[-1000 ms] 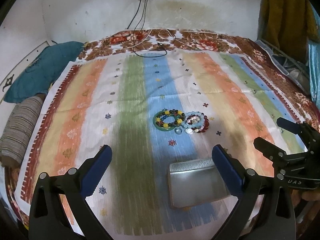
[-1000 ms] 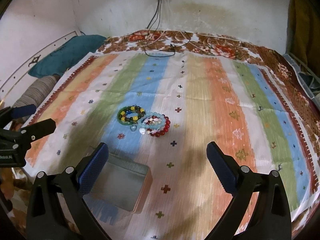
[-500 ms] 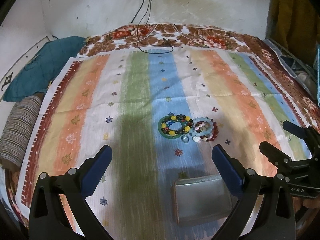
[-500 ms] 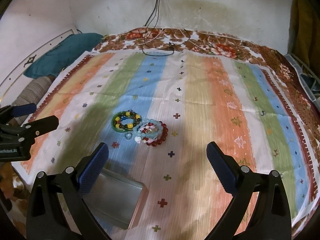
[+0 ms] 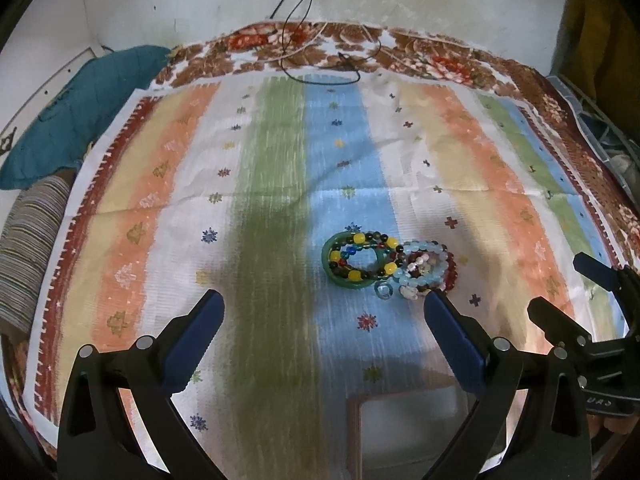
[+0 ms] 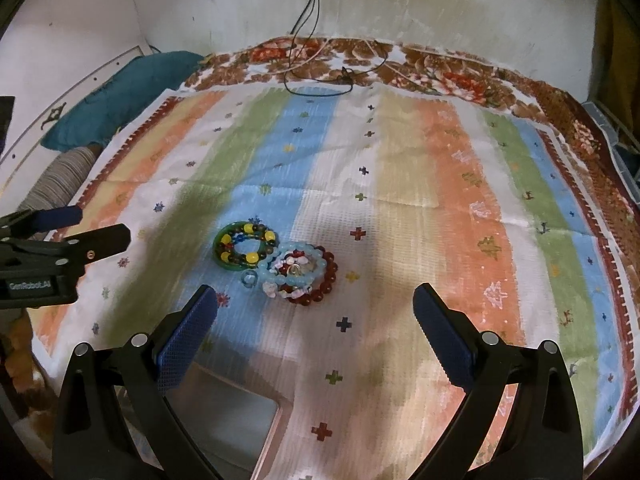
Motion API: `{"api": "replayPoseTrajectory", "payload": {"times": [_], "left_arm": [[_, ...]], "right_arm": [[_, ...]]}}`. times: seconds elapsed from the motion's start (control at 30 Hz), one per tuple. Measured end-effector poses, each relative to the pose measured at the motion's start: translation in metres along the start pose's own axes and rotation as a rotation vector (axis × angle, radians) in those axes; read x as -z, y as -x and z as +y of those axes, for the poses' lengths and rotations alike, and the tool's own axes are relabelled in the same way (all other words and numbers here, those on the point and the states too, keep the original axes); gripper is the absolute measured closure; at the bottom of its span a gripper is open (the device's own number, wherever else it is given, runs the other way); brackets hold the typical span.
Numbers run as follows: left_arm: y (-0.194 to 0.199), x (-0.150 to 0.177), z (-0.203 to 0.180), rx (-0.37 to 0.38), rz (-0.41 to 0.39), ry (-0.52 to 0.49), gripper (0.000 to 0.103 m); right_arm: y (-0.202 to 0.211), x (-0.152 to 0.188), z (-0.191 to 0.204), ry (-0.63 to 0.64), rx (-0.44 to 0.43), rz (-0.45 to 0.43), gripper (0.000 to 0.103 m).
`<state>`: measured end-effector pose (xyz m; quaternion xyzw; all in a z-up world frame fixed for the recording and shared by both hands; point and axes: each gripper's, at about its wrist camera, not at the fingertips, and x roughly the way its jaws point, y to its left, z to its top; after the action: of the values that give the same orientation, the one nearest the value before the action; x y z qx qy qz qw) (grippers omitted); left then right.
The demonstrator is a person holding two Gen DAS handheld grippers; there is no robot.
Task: Organize jewelry
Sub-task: 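Lower both tools over the bracelet pile, fingers open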
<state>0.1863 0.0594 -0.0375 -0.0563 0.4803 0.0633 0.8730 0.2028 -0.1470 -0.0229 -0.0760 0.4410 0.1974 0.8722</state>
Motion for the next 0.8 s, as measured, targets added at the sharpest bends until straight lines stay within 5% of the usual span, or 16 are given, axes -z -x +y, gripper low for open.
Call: {"api": "replayPoseTrajectory", "payload": {"times": [0.8], "left_arm": [[-0.072, -0.017, 0.013, 0.034, 0.158, 0.101, 0.006]], "right_arm": [[-0.066, -0.017, -0.002, 0.038, -0.026, 0.091, 0.004]]}}
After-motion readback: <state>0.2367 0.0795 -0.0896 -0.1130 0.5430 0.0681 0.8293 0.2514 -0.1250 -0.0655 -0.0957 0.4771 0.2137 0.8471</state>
